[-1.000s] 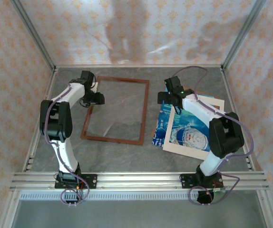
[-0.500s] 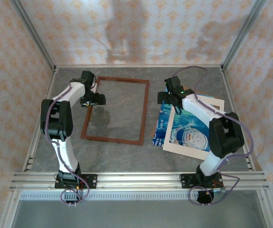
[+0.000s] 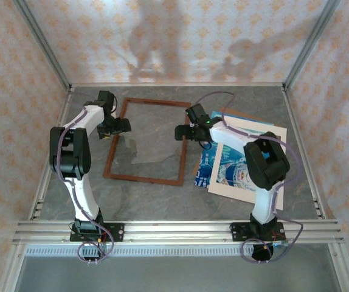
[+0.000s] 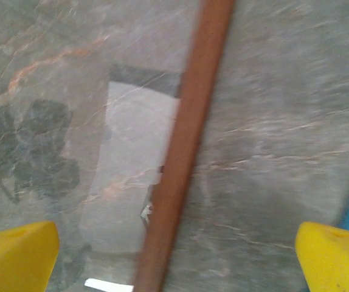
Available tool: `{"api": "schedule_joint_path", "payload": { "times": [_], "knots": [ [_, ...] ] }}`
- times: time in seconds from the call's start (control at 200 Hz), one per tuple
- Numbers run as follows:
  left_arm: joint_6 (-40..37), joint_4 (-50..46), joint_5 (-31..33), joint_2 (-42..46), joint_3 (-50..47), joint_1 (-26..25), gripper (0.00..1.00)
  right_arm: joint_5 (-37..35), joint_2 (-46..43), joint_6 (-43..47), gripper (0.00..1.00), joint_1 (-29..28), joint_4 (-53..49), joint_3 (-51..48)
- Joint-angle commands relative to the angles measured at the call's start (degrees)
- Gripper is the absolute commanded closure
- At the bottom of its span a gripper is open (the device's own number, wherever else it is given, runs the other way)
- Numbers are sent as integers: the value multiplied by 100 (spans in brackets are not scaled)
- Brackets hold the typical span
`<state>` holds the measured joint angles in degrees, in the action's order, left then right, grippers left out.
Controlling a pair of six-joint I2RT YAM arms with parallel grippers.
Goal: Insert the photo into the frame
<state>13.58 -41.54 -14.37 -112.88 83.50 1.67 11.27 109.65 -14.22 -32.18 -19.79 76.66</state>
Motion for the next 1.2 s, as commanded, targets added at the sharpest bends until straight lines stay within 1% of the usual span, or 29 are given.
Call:
{"api": "schedule_joint_path", "payload": {
  "times": [0.0, 0.2, 0.335, 0.345, 0.415, 0.5, 0.556, 0.631, 0.721, 0.761, 0.841, 0.916, 0.961, 1.076, 1.191],
  "knots": [
    [190, -50, -228, -155, -4, 71, 9, 295, 288, -350, 1, 10, 199, 273],
    [596, 134, -726, -35, -353, 72, 11, 532, 645, -515, 1, 6, 259, 460],
    [924, 459, -901, 310, -829, 70, 13, 548, 787, -506, 1, 10, 231, 564],
    [939, 479, -899, 451, -865, 72, 13, 551, 795, -510, 1, 10, 219, 581],
    [1036, 554, -814, 740, -1055, 70, 13, 597, 854, -480, 1, 10, 174, 671],
    [1107, 584, -521, 1017, -1230, 70, 13, 664, 859, -437, 1, 10, 135, 765],
    [1183, 656, -264, 1214, -1349, 70, 13, 511, 807, -340, 1, 9, 20, 817],
    [1387, 867, -112, 1569, -1560, 55, 13, 272, 646, -157, 1, 29, -139, 827],
    [1669, 1292, 81, 2093, -1880, -159, 13, 30, 319, 35, 1, 136, -268, 720],
    [1924, 1541, 210, 2301, -2002, -377, 13, -144, 139, 122, 1, 212, -327, 616],
    [2086, 1931, 487, 2577, -2079, -969, 13, -579, -280, 295, 0, 465, -481, 341],
    [2201, 2252, 686, 2610, -2033, -1702, 13, -993, -725, 428, 0, 845, -598, 12],
    [2271, 2509, 699, 2540, -1994, -2110, 14, -1173, -992, 460, 0, 1140, -669, -182],
    [2248, 3054, 796, 2023, -1657, -3238, 15, -1561, -1515, 409, 1, 2035, -763, -585],
    [1808, 2949, 1040, 1118, -798, -4267, 15, -1990, -1662, 331, 1, 2920, -821, -644]
  ]
}}
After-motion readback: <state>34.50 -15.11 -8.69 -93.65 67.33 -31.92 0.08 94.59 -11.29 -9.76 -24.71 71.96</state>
